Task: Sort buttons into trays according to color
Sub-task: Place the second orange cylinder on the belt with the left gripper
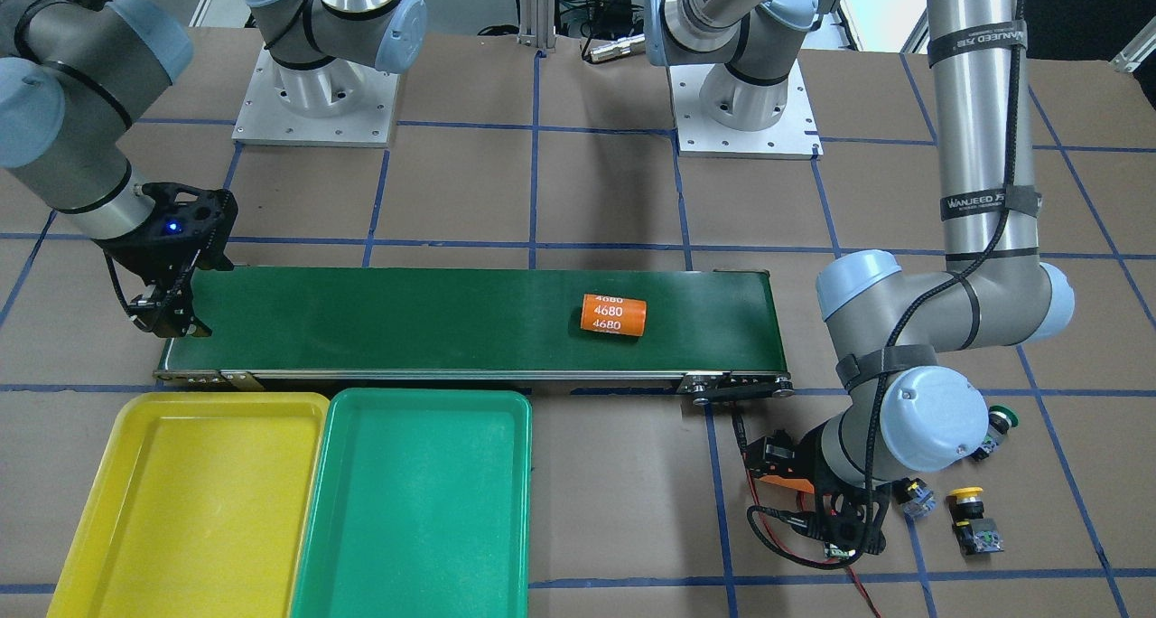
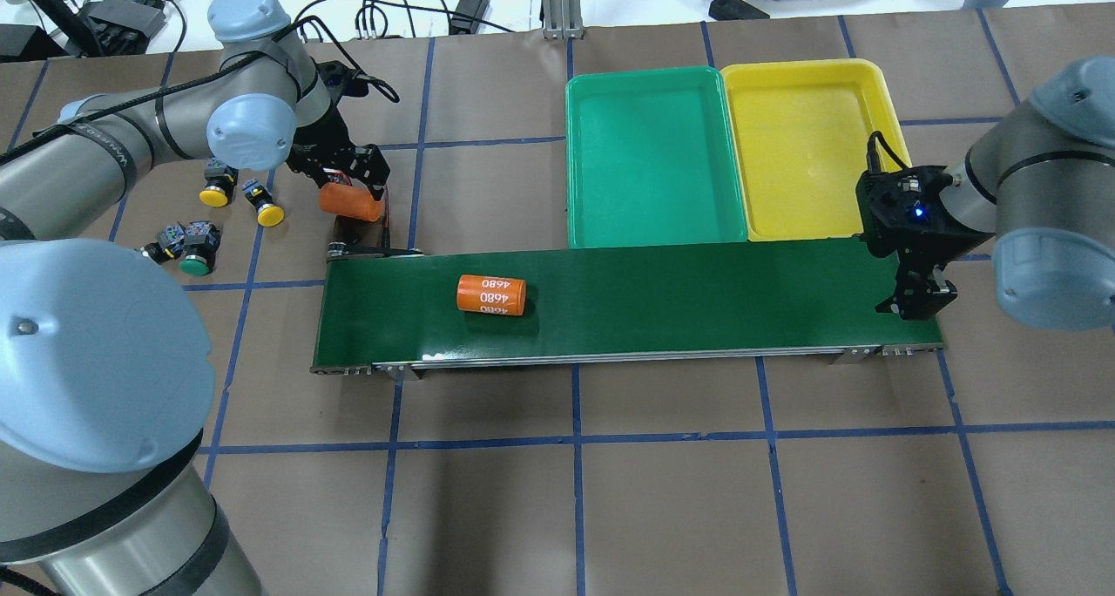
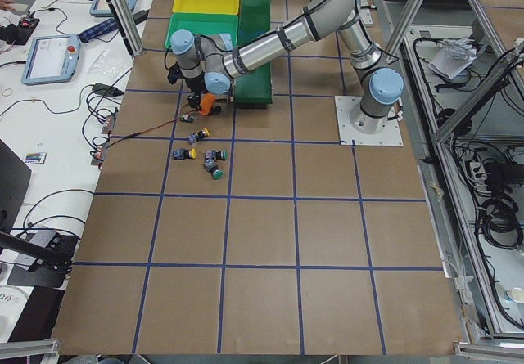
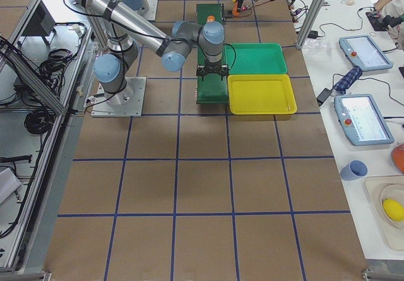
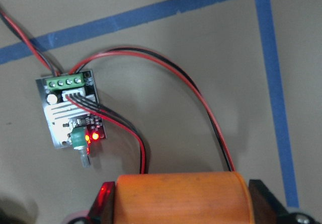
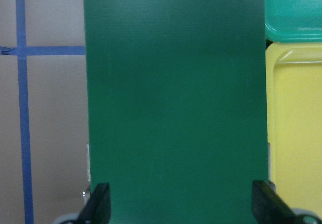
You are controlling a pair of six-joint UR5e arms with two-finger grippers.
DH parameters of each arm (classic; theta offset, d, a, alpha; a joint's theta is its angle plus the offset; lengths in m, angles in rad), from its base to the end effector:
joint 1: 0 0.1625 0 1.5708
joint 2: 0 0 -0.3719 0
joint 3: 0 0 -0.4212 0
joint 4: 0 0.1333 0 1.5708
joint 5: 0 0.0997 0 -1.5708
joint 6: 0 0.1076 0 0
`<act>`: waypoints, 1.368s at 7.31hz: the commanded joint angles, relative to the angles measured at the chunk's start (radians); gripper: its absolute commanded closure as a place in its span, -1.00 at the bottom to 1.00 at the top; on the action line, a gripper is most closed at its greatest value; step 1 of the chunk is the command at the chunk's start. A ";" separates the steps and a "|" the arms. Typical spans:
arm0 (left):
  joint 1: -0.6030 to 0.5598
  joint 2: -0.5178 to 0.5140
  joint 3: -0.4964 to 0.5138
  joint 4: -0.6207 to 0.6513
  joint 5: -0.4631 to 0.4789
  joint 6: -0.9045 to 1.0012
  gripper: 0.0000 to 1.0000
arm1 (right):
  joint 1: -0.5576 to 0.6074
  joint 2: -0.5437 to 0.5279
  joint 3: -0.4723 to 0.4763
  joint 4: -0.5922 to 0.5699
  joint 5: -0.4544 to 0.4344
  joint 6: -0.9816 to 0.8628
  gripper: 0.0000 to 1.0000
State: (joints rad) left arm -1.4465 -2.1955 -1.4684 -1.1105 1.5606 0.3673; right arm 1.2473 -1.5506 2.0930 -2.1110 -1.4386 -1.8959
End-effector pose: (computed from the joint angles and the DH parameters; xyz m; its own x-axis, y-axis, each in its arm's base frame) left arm -0.0496 -0.6868 0.1405 -0.9704 0.2394 0.0317 0.2408 0.9691 0.0542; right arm -0.0088 -0.4903 0.2100 -0.0011 -0.9992 0.0400 -0.9921 -0.0040 -0.1256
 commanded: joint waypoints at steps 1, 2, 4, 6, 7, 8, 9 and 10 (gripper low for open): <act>0.008 0.034 0.008 -0.020 -0.005 -0.002 1.00 | 0.050 -0.003 0.015 -0.047 -0.006 -0.017 -1.00; 0.003 0.080 0.023 -0.107 -0.005 -0.026 1.00 | 0.055 0.012 0.015 -0.063 -0.008 -0.012 -1.00; -0.003 0.216 -0.031 -0.276 -0.080 -0.128 1.00 | 0.110 0.017 0.015 -0.067 -0.017 -0.008 -1.00; -0.003 0.321 -0.197 -0.267 -0.083 -0.189 1.00 | 0.170 0.039 0.010 -0.127 -0.072 0.071 -1.00; -0.005 0.344 -0.254 -0.264 -0.082 -0.194 1.00 | 0.190 0.053 0.009 -0.141 -0.086 0.090 -1.00; -0.005 0.356 -0.275 -0.264 -0.082 -0.191 0.98 | 0.193 0.052 0.009 -0.142 -0.086 0.081 -1.00; -0.005 0.341 -0.277 -0.264 -0.082 -0.183 0.72 | 0.193 0.055 0.013 -0.142 -0.086 0.078 -1.00; -0.005 0.327 -0.279 -0.265 -0.082 -0.176 0.61 | 0.193 0.056 0.015 -0.142 -0.086 0.078 -1.00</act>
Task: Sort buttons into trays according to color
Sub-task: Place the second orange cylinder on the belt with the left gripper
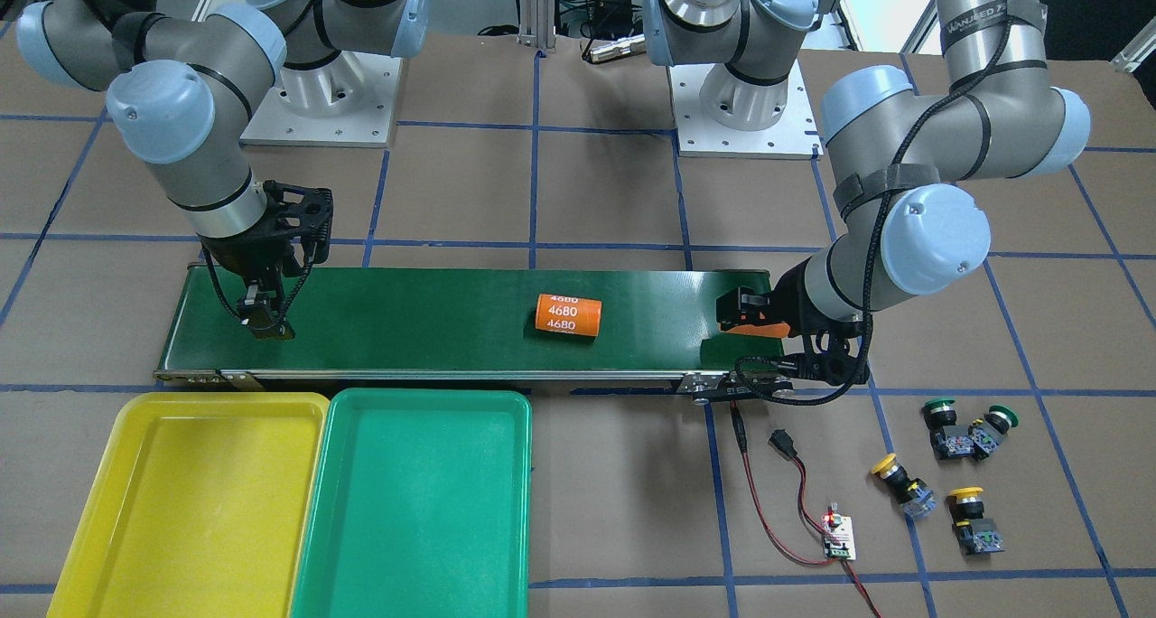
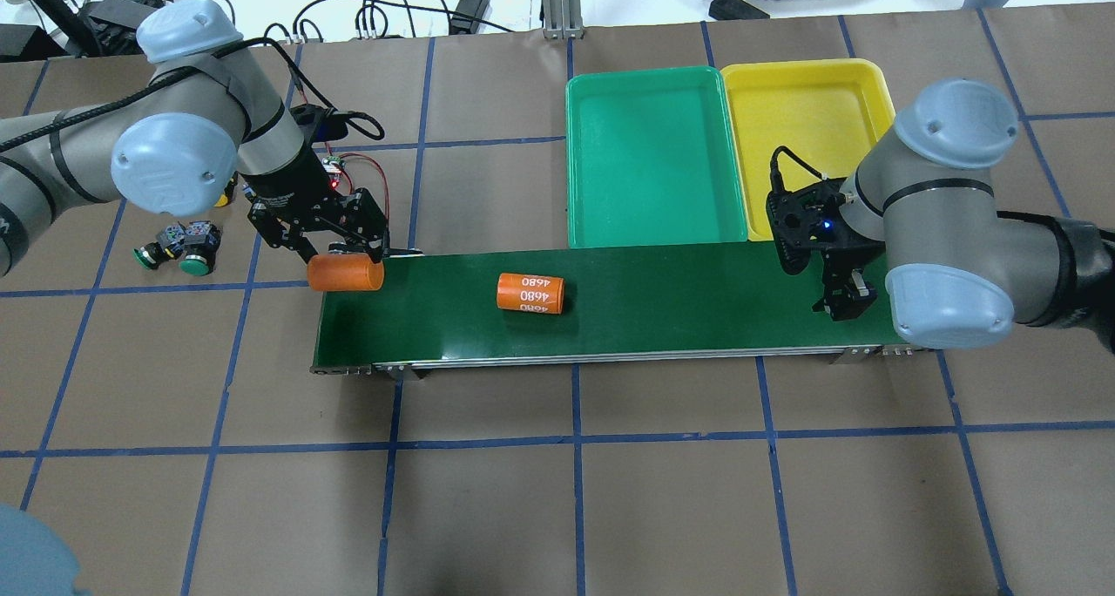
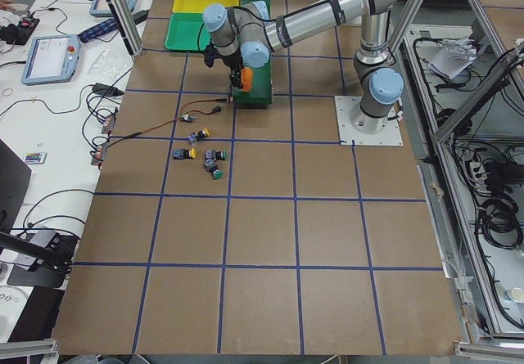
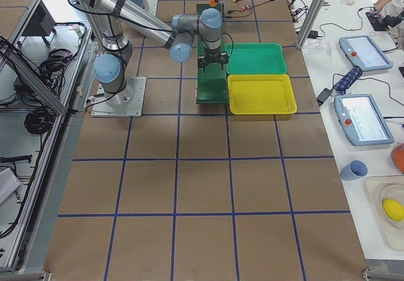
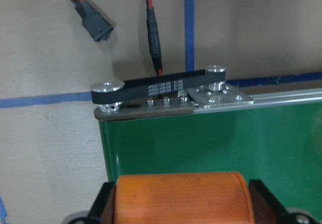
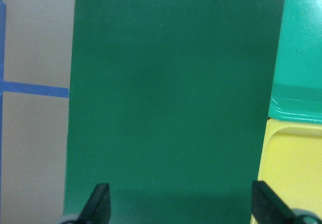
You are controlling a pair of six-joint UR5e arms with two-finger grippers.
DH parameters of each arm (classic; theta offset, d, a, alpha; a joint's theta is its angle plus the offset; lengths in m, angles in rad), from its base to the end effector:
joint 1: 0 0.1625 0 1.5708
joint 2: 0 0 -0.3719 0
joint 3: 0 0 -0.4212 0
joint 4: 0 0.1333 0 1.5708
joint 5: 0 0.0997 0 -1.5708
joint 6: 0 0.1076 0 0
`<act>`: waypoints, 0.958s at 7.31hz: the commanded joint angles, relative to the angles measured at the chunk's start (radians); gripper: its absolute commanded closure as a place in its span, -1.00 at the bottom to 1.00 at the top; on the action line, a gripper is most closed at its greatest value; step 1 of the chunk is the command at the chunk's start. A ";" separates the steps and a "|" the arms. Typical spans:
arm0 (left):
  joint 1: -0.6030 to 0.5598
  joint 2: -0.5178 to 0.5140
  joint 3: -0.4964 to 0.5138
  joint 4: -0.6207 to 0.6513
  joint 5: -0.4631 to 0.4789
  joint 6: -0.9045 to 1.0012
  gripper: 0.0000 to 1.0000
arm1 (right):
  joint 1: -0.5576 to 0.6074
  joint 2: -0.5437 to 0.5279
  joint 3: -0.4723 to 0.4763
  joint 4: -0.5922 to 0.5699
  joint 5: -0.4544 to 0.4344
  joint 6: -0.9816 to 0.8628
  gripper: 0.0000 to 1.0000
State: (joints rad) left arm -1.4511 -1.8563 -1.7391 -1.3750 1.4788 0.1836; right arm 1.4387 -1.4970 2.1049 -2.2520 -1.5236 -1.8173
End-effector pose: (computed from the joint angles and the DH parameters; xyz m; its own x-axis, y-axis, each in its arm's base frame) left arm -0.0762 -0.5655 0.2057 -0.9904 0.0355 0.1339 0.0665 0.9698 0.2347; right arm 0.0739 -0.4945 0.1929 0.1143 -0.9900 0.0825 -0.9927 -0.1170 -0.0278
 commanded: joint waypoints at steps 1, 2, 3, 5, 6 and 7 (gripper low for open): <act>-0.002 -0.015 -0.025 0.002 -0.002 0.016 0.01 | 0.002 0.003 0.004 0.000 -0.003 0.000 -1.00; -0.002 -0.015 -0.040 0.004 0.000 0.011 -0.16 | 0.002 0.006 0.004 0.000 -0.003 0.000 -1.00; -0.003 -0.015 -0.043 0.004 0.002 0.019 -0.99 | 0.002 0.009 0.007 0.000 -0.004 0.000 -1.00; -0.005 0.011 -0.042 0.002 -0.005 0.017 -1.00 | 0.000 0.012 0.021 -0.001 -0.004 0.010 -1.00; -0.005 0.012 -0.042 0.002 -0.005 0.017 -1.00 | 0.000 0.012 0.030 -0.003 -0.003 0.010 -1.00; -0.006 0.026 -0.022 -0.002 -0.002 0.017 -1.00 | 0.000 0.012 0.030 -0.004 -0.004 0.009 -1.00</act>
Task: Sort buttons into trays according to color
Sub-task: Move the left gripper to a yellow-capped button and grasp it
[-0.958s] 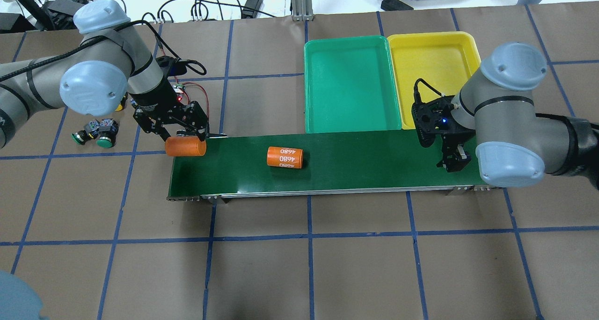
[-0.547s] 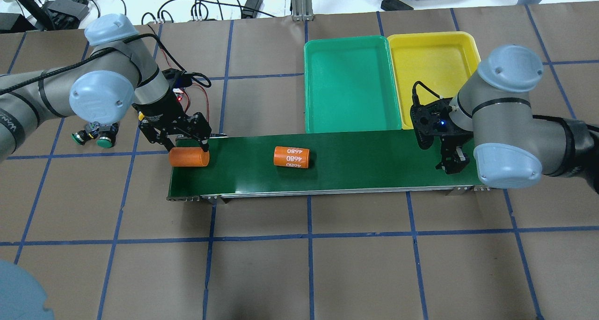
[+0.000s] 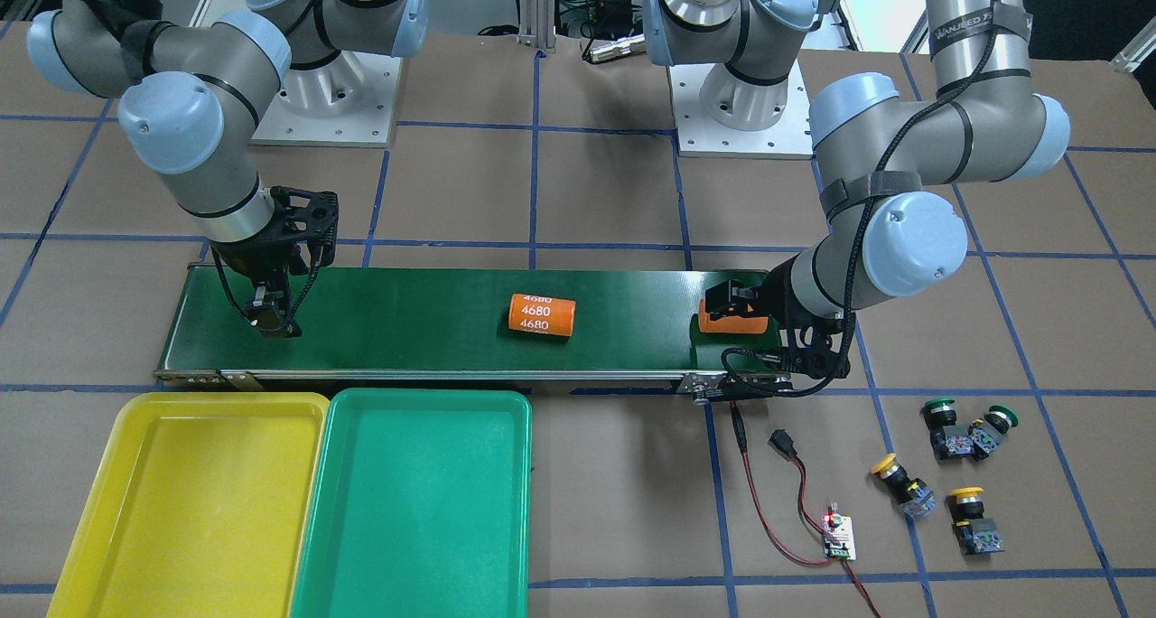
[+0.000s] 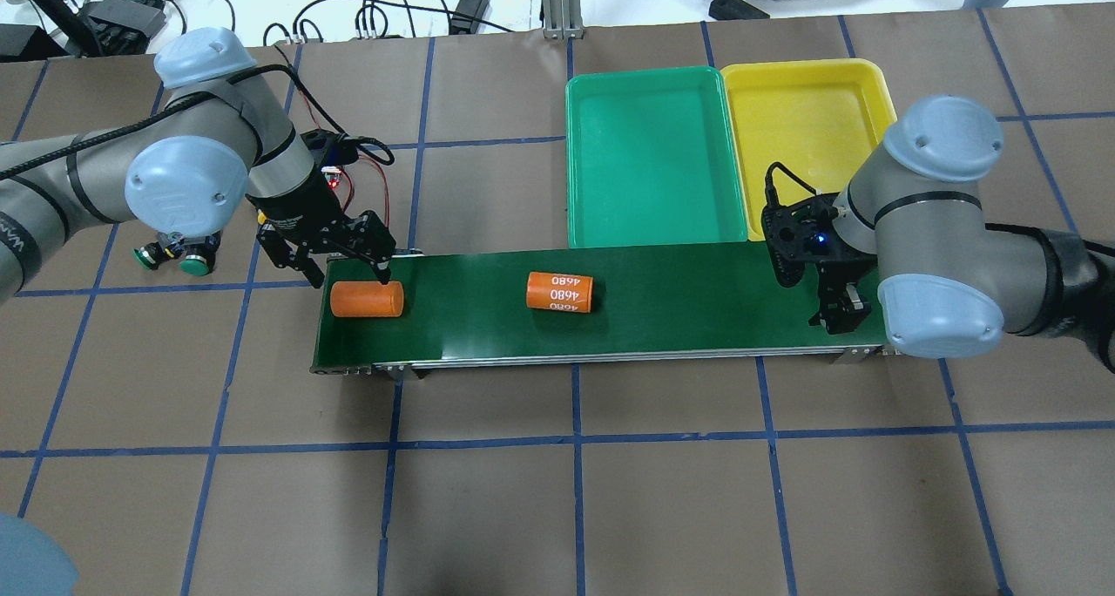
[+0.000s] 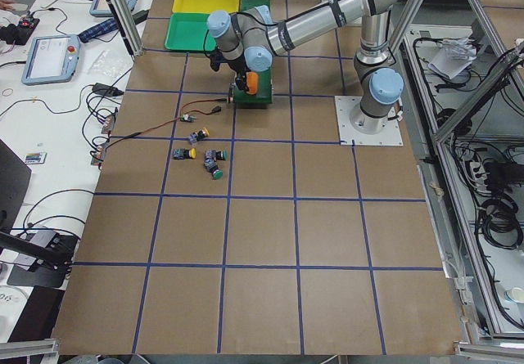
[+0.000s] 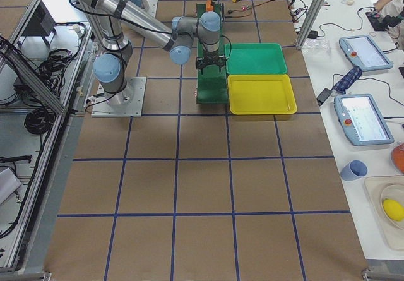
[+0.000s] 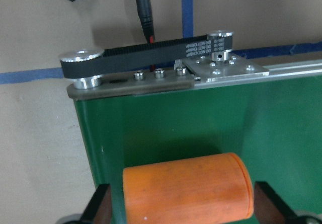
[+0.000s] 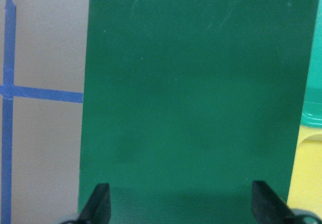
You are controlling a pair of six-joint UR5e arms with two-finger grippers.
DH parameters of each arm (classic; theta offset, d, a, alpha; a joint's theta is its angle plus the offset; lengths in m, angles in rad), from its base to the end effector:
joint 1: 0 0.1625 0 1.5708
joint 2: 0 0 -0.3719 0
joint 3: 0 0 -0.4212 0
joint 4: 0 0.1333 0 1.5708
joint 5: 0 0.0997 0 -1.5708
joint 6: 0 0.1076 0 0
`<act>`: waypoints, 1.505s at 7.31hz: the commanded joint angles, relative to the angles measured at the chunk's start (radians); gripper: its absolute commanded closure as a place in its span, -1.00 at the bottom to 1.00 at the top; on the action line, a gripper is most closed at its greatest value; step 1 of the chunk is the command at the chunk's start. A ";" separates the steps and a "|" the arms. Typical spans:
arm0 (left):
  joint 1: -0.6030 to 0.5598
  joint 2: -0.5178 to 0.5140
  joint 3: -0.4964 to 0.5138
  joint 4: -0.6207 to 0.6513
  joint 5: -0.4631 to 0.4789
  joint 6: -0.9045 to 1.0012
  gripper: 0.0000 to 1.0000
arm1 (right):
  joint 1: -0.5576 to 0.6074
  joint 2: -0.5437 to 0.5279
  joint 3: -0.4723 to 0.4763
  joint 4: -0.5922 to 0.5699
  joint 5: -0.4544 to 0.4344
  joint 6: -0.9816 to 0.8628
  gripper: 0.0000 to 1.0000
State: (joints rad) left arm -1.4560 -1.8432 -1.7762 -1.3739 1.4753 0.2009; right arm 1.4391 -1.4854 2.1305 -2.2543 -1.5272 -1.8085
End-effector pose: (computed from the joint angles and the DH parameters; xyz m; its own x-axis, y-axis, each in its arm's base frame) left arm -0.0807 -0.5531 0.1965 -0.9880 0.0530 0.1451 0.0889 0.9633 0.2534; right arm 0.0748 -0.4861 0.1762 0.1057 -0.9933 0.0476 -0.9937 -0.1074 -0.0333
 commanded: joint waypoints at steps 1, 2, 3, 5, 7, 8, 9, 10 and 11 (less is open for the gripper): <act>0.003 0.039 0.050 -0.016 0.013 0.000 -1.00 | 0.000 0.001 0.005 -0.001 -0.001 0.000 -1.00; 0.018 0.053 0.132 -0.065 0.016 0.000 -1.00 | 0.000 0.001 0.005 -0.001 -0.001 0.000 -1.00; 0.035 0.048 0.220 -0.118 0.039 0.000 -1.00 | 0.000 0.001 0.005 -0.001 -0.001 0.000 -1.00; 0.109 -0.002 0.296 -0.090 0.066 0.002 -1.00 | 0.001 0.001 0.005 -0.001 -0.001 0.000 -1.00; 0.201 -0.050 0.281 0.013 0.066 0.017 -1.00 | 0.001 0.001 0.005 -0.001 -0.001 0.000 -1.00; 0.222 -0.094 0.285 0.030 0.066 0.011 -1.00 | 0.000 0.001 0.005 -0.001 -0.001 0.000 -1.00; 0.223 -0.131 0.281 0.053 0.059 0.002 -1.00 | 0.000 0.001 0.005 -0.002 -0.001 0.000 -1.00; 0.229 -0.171 0.284 0.137 0.065 0.015 -1.00 | 0.000 0.001 0.005 -0.001 -0.001 0.000 -1.00; 0.229 -0.207 0.281 0.229 0.068 0.014 -1.00 | 0.000 0.001 0.006 -0.001 -0.001 0.000 -1.00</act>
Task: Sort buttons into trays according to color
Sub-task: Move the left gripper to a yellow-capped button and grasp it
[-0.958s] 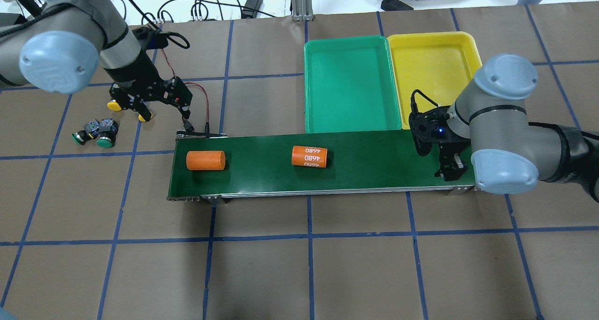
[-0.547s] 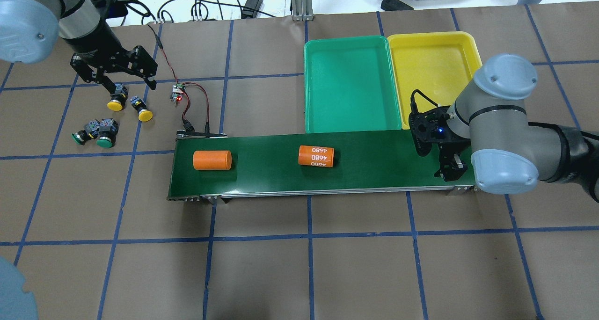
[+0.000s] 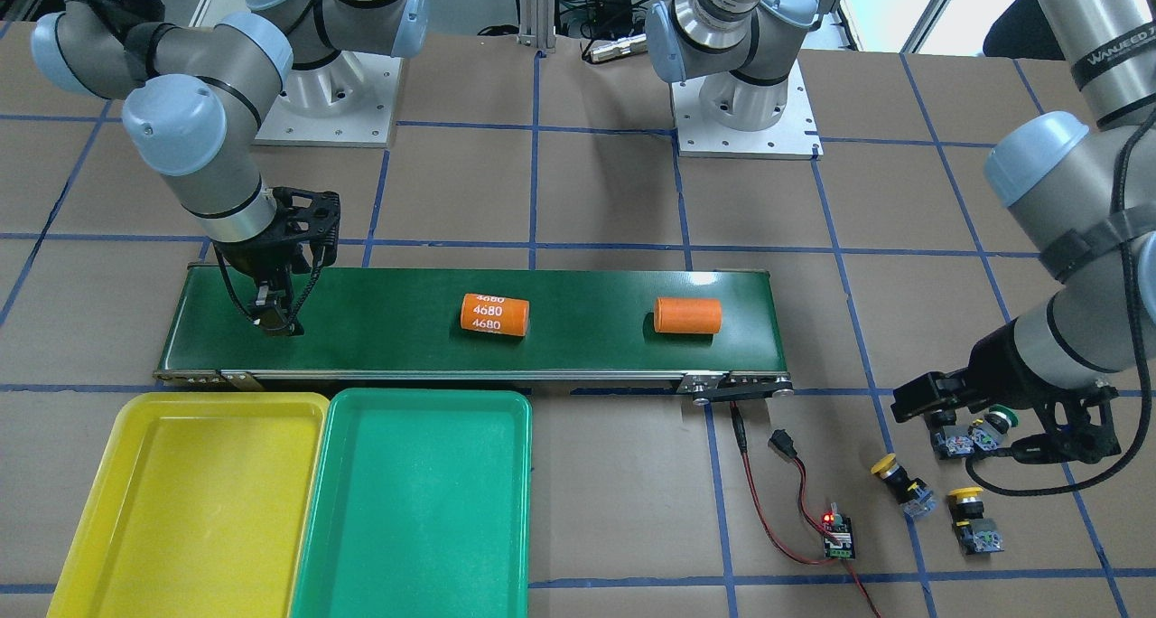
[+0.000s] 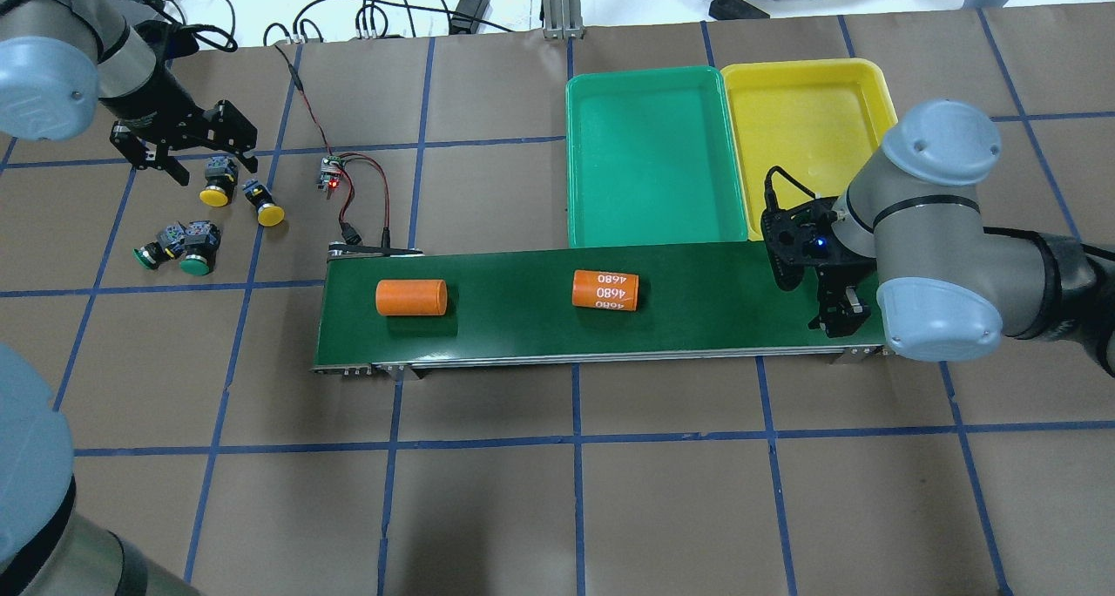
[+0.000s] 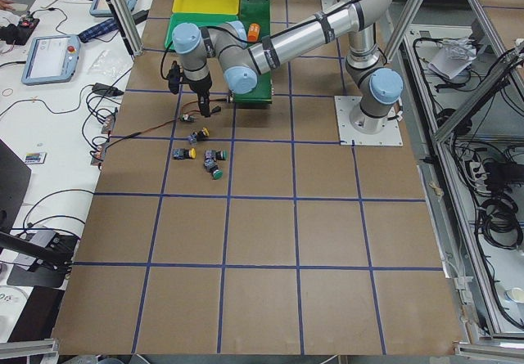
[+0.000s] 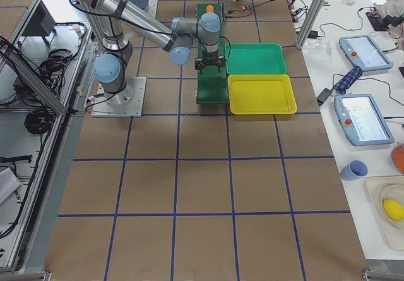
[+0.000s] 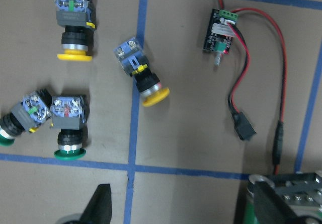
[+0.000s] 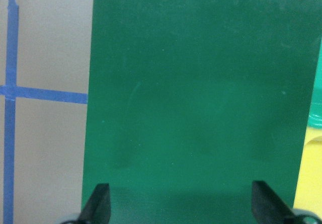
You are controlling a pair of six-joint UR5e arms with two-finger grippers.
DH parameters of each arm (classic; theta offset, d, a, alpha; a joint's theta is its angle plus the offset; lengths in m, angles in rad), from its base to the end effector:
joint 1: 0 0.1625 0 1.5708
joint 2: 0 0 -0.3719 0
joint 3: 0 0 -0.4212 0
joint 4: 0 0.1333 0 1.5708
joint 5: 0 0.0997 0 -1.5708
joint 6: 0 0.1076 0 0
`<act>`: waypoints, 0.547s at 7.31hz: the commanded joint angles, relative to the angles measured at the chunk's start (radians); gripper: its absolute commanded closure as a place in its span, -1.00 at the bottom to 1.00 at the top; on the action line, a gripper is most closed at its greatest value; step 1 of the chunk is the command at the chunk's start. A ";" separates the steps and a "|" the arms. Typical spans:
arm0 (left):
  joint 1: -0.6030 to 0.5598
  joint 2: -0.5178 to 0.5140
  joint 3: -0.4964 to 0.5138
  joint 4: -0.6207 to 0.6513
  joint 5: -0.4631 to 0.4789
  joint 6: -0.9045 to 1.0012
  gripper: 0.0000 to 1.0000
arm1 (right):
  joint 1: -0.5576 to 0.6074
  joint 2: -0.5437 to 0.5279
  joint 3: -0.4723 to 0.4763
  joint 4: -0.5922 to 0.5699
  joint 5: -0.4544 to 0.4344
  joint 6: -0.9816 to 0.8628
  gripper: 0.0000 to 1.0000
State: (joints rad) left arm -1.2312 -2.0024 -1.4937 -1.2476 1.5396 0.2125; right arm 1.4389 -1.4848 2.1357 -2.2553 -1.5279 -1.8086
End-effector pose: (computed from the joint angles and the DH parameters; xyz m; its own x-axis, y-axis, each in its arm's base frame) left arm 0.0866 -0.6554 0.2435 -0.9911 -0.1276 0.0371 -0.1268 0.9916 0.0240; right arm 0.0749 -0.4843 0.1737 0.1056 -0.9935 0.0427 -0.9937 -0.1071 -0.0337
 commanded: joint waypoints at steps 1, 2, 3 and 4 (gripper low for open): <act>0.005 -0.080 0.015 0.106 0.001 0.002 -1.00 | 0.000 0.000 0.001 0.000 0.000 0.000 -1.00; 0.013 -0.105 0.027 0.120 -0.003 -0.008 -1.00 | 0.000 0.001 0.001 0.000 0.000 0.000 -1.00; 0.021 -0.130 0.014 0.207 -0.001 -0.015 -1.00 | 0.000 0.001 0.000 0.000 0.000 0.000 -1.00; 0.025 -0.147 0.001 0.232 -0.007 -0.028 -1.00 | 0.000 0.001 0.001 0.000 0.000 0.000 -1.00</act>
State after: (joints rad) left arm -1.2129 -2.1229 -1.4807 -1.0669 1.5371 0.1980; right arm 1.4389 -1.4836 2.1363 -2.2550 -1.5278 -1.8086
